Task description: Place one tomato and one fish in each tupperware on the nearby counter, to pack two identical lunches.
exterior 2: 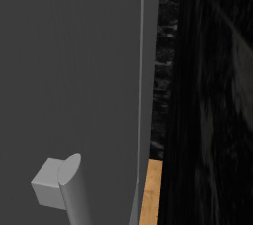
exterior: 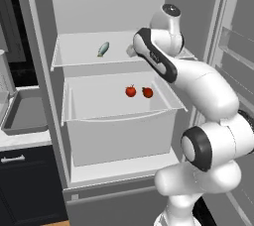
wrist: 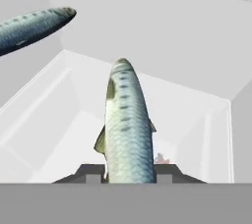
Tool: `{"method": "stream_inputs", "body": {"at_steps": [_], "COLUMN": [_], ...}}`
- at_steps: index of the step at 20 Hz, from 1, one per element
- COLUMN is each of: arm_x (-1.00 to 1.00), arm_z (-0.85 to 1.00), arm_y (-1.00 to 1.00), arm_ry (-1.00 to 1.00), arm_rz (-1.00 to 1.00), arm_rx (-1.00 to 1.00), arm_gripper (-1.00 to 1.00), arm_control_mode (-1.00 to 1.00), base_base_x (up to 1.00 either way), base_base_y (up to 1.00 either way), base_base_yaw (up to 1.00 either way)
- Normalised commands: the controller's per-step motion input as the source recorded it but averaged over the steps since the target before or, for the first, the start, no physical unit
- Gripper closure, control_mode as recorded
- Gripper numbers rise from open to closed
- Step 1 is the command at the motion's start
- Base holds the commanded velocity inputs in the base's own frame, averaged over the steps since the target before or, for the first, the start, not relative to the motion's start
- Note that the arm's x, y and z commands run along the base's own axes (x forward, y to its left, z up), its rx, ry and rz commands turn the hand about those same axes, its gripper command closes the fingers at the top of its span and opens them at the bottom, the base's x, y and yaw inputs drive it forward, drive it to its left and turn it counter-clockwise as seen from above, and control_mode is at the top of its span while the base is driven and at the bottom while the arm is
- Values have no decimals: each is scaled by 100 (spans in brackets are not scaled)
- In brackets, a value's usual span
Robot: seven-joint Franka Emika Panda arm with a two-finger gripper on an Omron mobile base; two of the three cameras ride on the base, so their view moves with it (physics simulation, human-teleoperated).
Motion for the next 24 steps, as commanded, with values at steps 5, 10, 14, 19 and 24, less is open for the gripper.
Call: {"method": "stream_inputs", "body": {"at_steps": [5, 10, 14, 19, 24], "arm_x": [-100, -100, -100, -100, 0], "arm_z": [-22, -10, -4, -20, 0], "arm_y": [18, 0, -8, 0, 0], "arm_ry": [0, 0, 0, 0, 0], "arm_rz": [-8, -16, -17, -12, 0], "arm_rx": [0, 1, 3, 0, 0], "arm_gripper": [100, 100, 100, 100, 100], "arm_control_mode": [-100, -100, -100, -100, 100], "base_base_x": [0, 0, 0, 0, -99], "base_base_y": [0, 0, 0, 0, 13], "base_base_yaw": [0, 0, 0, 0, -6]}}
